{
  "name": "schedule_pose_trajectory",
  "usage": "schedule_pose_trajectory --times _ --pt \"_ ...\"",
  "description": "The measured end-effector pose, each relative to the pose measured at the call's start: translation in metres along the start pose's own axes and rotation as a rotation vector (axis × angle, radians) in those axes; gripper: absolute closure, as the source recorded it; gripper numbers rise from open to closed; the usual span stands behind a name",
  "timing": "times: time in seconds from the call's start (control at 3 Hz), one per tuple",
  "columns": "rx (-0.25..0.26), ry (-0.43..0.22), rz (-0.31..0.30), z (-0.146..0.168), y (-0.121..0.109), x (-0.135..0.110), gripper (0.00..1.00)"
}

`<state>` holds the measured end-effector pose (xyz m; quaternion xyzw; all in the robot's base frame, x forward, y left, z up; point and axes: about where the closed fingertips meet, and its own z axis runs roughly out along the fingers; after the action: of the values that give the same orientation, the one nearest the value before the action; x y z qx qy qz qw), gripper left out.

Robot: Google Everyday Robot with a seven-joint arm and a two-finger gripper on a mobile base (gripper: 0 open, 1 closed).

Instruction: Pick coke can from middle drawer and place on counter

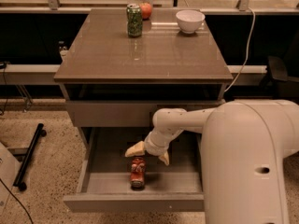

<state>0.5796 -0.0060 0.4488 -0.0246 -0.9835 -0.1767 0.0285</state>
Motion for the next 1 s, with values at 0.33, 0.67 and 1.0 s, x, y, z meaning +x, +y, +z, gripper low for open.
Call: schedule_pose_trajectory --times 0.33,0.67,1.0 --pt "0.006 0.035 0.05 0.032 0.003 -0.007 0.0" --pt "-0.009 0.067 0.095 0.06 0.007 -0.01 0.0" --pt "-0.019 0.093 0.122 0.081 0.011 -0.008 0.15"
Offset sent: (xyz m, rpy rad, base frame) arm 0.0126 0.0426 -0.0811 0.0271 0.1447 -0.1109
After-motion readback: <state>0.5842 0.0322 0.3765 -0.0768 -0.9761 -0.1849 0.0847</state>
